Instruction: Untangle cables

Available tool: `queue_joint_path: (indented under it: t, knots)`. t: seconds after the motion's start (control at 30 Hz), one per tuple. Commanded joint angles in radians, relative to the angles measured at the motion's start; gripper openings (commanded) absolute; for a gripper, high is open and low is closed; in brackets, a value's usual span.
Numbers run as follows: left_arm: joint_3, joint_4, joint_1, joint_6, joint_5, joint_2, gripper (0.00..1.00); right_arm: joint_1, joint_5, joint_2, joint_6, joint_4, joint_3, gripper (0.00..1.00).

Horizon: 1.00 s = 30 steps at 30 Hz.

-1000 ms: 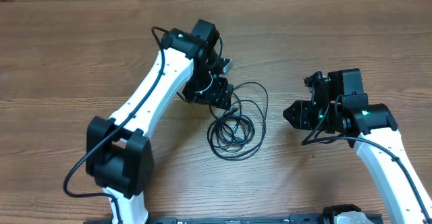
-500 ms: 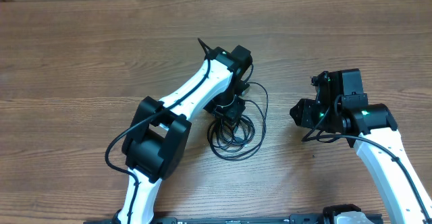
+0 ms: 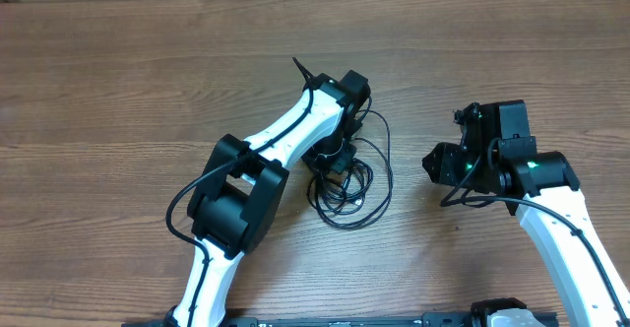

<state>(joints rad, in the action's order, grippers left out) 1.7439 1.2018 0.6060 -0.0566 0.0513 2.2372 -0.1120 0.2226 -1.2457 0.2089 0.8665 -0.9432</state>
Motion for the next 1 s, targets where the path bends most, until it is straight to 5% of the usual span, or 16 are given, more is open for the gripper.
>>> queue_joint_path:
  t: [0.0, 0.13, 0.23, 0.37, 0.63, 0.77, 0.97]
  knots:
    - [0.161, 0.033, -0.029, -0.035, 0.109, -0.037, 0.04, 0.000, 0.062, 0.005, 0.000, -0.073, -0.005, 0.43]
    - [0.351, 0.097, -0.043, -0.021, 0.175, -0.101, 0.04, 0.000, 0.147, 0.004, 0.000, -0.175, -0.005, 0.43]
    - [0.412, 0.130, -0.043, -0.029, 0.133, -0.134, 0.04, -0.009, 0.106, 0.003, -0.084, -0.177, -0.013, 0.31]
    - [0.414, 0.227, -0.042, -0.246, -0.182, -0.184, 0.04, -0.013, -0.095, -0.014, -0.083, 0.003, -0.166, 0.45]
    - [0.412, 0.488, -0.040, -0.440, -0.291, -0.288, 0.05, -0.017, -0.038, -0.041, -0.080, 0.109, -0.269, 0.52]
    - [0.406, 0.454, -0.015, -0.421, -0.236, -0.350, 0.04, -0.053, 0.146, -0.048, -0.090, 0.093, -0.269, 0.58]
    - [0.406, 0.235, -0.007, -0.339, -0.053, -0.461, 0.04, -0.187, 0.176, -0.114, -0.090, 0.068, -0.269, 0.64]
